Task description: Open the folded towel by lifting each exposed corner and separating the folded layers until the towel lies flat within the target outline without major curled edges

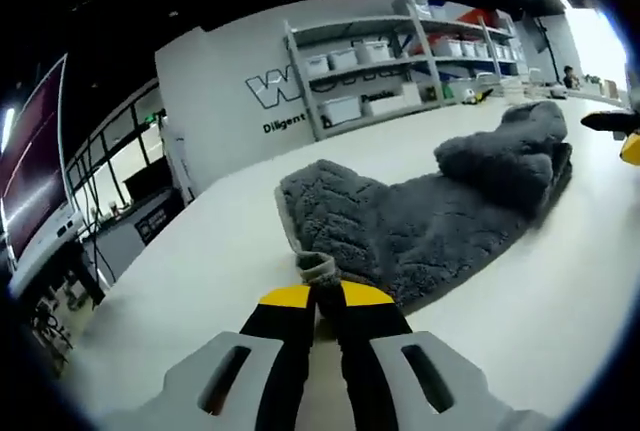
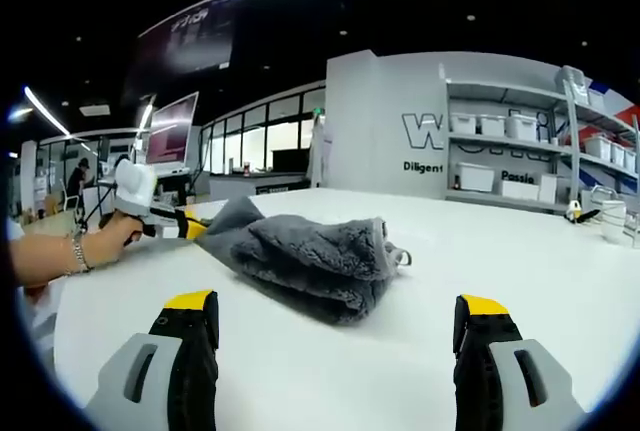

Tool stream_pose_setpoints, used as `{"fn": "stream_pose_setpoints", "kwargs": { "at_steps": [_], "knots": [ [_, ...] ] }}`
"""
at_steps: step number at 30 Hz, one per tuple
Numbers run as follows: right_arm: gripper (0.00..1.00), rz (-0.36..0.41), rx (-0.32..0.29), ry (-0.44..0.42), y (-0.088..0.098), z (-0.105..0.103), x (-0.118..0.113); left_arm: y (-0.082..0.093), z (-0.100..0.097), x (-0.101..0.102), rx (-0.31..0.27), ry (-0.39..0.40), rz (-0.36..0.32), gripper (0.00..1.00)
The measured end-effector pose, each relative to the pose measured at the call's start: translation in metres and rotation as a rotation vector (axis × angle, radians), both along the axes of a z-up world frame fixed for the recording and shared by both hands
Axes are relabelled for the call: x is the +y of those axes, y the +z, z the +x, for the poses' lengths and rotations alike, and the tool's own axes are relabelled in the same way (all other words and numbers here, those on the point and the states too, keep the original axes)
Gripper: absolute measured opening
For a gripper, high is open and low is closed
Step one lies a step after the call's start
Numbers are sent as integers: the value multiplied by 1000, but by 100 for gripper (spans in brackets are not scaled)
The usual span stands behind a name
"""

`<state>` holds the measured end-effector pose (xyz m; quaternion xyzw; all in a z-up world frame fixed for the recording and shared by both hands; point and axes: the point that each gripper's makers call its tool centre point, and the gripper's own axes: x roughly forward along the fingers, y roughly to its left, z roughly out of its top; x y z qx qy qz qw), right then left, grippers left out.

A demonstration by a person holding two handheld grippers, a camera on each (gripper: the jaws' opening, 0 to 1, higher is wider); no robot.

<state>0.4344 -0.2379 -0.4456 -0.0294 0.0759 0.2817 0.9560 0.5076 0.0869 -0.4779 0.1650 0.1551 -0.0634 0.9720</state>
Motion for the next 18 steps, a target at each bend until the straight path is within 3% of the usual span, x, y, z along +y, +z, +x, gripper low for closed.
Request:
{"fn": "stream_pose_setpoints", "kwargs": {
  "at_steps": [4, 7, 8, 10, 14, 16, 18],
  "knots": [
    [100, -4, 3, 2, -1, 1, 0, 1, 1, 0, -5, -2, 41, 10],
    [100, -7, 3, 3, -1, 1, 1, 3, 3, -4, -27, -68, 86, 12],
    [100, -7, 3, 2, -1, 1, 0, 7, 3, -5, -45, -76, 66, 15],
    [100, -10, 4, -4, -1, 2, -1, 15, 0, -6, -85, -78, 16, 28],
    [100, -6, 3, -4, -1, 2, -1, 29, -5, -10, -124, -98, -8, 62],
    [100, -12, 5, -2, -2, 1, 0, 43, -9, -20, -176, -135, -36, 70],
    [100, -12, 7, 0, -2, 1, 1, 48, -15, -31, -188, -184, -69, 74]
  ]
}}
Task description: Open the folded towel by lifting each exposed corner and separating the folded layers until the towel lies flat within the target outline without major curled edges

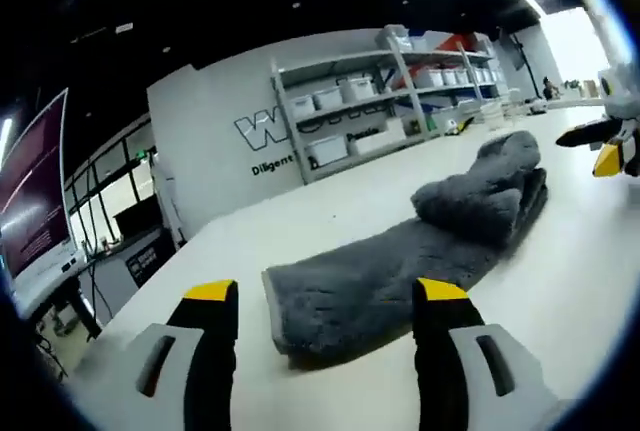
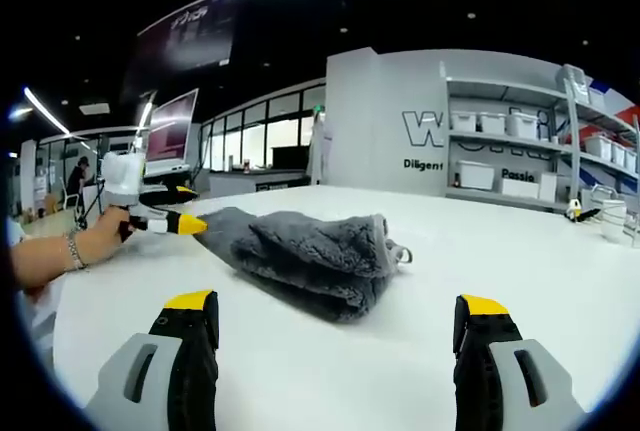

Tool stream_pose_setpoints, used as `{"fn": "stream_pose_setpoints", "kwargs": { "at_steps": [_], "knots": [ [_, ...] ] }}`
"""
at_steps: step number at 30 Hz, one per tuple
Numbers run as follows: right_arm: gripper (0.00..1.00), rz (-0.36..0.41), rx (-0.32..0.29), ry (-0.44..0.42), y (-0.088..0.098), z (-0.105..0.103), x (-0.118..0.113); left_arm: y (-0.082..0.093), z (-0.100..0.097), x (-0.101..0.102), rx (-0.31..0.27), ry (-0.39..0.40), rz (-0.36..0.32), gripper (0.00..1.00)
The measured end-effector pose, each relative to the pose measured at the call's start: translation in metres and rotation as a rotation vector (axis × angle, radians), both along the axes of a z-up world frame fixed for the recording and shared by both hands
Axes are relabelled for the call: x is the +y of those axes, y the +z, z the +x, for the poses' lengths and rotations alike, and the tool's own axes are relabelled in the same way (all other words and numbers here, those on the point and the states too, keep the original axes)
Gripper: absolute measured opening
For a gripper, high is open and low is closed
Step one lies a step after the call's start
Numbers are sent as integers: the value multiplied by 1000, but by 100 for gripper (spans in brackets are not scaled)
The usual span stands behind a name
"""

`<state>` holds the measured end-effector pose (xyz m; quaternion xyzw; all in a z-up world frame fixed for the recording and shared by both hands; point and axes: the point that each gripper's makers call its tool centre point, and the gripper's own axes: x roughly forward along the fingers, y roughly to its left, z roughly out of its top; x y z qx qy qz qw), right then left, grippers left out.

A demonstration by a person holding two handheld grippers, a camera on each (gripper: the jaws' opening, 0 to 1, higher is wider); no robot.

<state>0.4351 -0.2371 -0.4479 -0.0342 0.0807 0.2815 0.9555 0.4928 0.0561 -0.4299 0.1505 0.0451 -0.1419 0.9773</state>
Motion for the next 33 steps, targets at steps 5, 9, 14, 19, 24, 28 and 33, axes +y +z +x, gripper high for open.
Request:
{"fn": "stream_pose_setpoints", "kwargs": {
  "at_steps": [5, 9, 14, 19, 24, 28, 33],
  "knots": [
    [100, 3, 0, -2, 0, 0, -1, -9, -18, -27, 32, -120, 3, 97],
    [100, -4, 2, 2, -1, 0, 0, -16, -28, -30, 62, -143, -78, 99],
    [100, -1, 3, 1, -1, 1, 0, -4, -29, -13, -9, -123, -125, 99],
    [100, -4, 6, 5, -1, 3, 0, -9, -28, -4, 16, -92, -142, 99],
    [100, 9, -7, 2, 3, 7, 1, -7, -31, -5, 11, -107, -126, 99],
    [99, -109, -93, -43, 13, 7, -2, 4, -37, -11, -25, -135, -121, 99],
    [84, -278, -276, -46, 33, 0, 10, -2, -38, -18, -6, -158, -101, 99]
  ]
}}
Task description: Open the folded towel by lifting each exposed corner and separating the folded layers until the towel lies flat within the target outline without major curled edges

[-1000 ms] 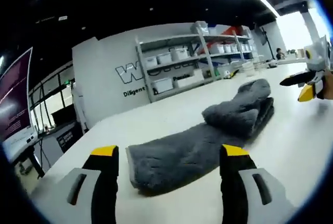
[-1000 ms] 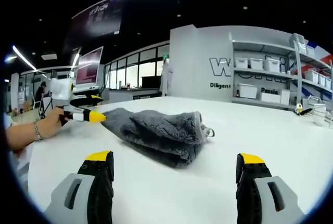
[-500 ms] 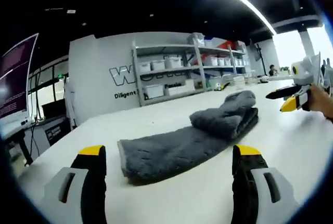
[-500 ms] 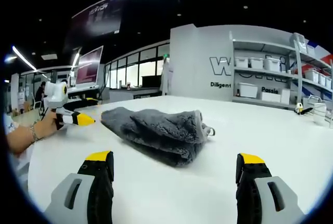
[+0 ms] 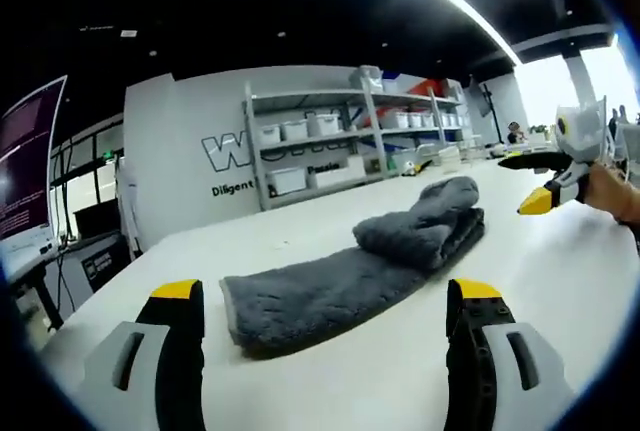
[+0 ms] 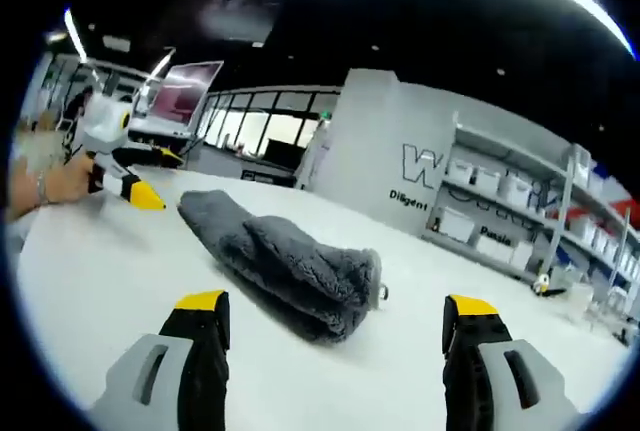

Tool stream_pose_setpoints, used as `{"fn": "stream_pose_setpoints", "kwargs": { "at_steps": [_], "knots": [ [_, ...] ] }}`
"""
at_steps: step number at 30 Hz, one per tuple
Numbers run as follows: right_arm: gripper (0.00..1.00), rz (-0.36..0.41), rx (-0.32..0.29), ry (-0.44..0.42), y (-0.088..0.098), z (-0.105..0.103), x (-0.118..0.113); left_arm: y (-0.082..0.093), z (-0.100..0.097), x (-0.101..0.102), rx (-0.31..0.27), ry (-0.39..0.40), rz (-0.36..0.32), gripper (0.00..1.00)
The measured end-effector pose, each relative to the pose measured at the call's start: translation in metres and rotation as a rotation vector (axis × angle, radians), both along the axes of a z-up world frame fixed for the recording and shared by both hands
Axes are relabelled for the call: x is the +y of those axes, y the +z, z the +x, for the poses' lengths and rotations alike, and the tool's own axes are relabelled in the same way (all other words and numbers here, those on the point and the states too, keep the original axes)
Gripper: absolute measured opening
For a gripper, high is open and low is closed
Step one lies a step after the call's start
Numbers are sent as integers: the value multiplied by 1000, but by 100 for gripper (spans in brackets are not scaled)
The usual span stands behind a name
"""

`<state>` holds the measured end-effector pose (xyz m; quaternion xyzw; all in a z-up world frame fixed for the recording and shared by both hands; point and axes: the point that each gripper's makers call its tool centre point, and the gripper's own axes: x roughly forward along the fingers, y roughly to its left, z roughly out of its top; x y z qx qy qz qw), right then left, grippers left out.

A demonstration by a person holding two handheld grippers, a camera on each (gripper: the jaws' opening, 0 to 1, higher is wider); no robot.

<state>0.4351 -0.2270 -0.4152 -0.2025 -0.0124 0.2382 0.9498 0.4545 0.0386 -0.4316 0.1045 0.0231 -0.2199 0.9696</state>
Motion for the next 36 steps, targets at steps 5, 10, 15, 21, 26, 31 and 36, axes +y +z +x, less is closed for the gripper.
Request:
{"fn": "stream_pose_setpoints", "kwargs": {
  "at_steps": [5, 10, 15, 21, 26, 31, 36],
  "knots": [
    [78, 21, -16, -40, 8, 16, -9, 0, -1, -4, 0, -17, -11, 99],
    [60, -59, -15, -47, 10, 25, -27, -4, -2, -8, 20, -33, -4, 99],
    [50, -223, 15, -16, -4, 41, -25, -4, -5, -9, 23, -39, -18, 99],
    [43, -343, 20, -23, -9, 62, -16, -8, -15, -15, 23, -34, 6, 99],
    [40, -406, 17, 5, -8, 68, -3, -11, -17, -15, 38, -36, 2, 99],
    [39, -557, -32, 4, -3, 79, 8, -14, -17, -19, 49, -48, 14, 99],
    [19, -674, -65, 55, -13, 80, 23, -16, -16, -21, 55, -55, 38, 99]
  ]
}}
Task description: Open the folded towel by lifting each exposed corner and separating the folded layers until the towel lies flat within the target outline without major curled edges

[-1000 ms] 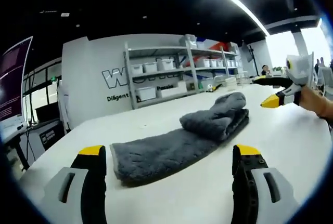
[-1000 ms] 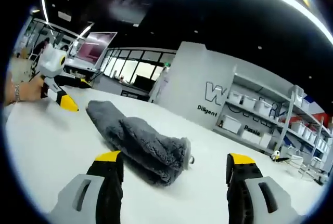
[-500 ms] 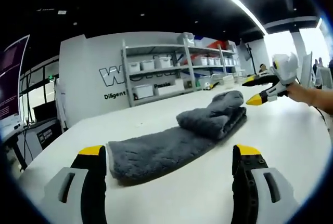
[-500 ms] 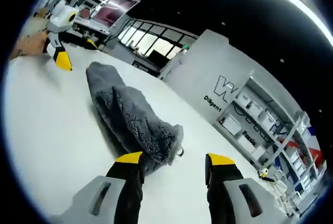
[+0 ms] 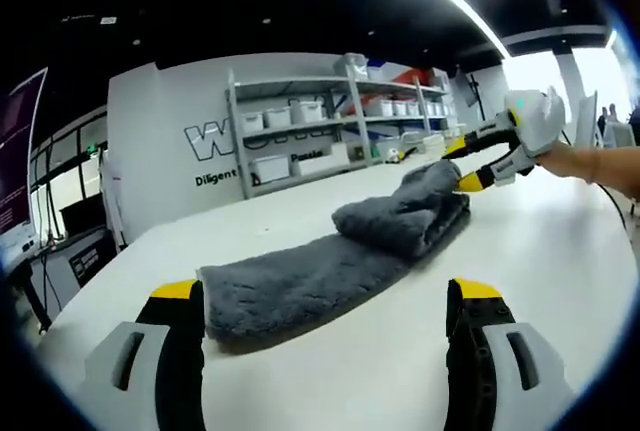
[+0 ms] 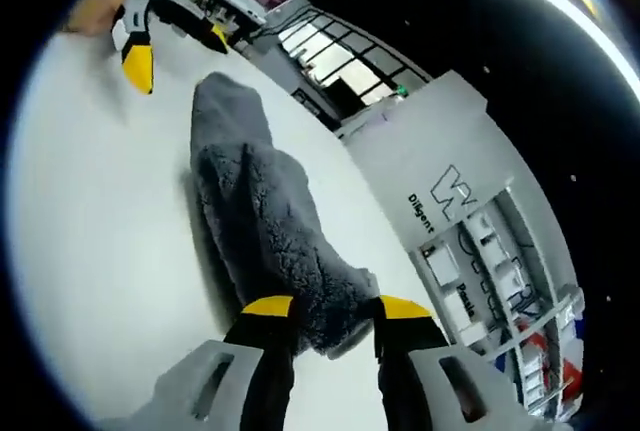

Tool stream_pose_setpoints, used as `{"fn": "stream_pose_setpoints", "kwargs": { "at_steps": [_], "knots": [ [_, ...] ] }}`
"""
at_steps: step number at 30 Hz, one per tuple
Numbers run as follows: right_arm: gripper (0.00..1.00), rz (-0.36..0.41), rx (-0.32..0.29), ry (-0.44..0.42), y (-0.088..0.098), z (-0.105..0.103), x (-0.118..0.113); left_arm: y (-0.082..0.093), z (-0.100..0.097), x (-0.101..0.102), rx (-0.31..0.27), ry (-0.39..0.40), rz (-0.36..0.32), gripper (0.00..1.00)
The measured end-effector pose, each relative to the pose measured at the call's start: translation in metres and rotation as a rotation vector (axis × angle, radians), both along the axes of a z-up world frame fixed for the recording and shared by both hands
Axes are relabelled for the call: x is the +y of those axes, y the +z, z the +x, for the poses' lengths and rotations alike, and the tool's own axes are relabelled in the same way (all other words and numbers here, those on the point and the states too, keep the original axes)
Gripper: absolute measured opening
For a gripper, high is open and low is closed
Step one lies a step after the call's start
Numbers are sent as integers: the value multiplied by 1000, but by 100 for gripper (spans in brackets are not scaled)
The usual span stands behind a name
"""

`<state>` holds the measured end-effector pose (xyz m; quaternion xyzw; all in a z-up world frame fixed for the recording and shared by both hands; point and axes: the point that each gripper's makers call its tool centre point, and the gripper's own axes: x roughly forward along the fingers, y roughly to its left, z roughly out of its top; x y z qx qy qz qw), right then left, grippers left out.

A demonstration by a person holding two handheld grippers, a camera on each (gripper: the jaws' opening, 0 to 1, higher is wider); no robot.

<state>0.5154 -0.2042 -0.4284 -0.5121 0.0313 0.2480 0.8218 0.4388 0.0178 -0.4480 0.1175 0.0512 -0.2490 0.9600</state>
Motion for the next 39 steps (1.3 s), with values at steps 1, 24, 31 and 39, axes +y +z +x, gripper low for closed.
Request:
{"fn": "stream_pose_setpoints", "kwargs": {
  "at_steps": [1, 24, 31, 39],
  "knots": [
    [13, 0, 8, 5, -4, -3, 1, 0, 0, 0, 0, 1, 6, 99],
    [3, 51, -102, -124, 53, -6, -50, 1, 4, 6, 4, 19, -15, 99],
    [4, 23, -148, -217, 69, -10, -95, 0, 6, 7, 3, 26, 1, 99],
    [3, -39, -151, -279, 71, -12, -142, 1, 8, 9, -1, 30, 2, 99]
  ]
}}
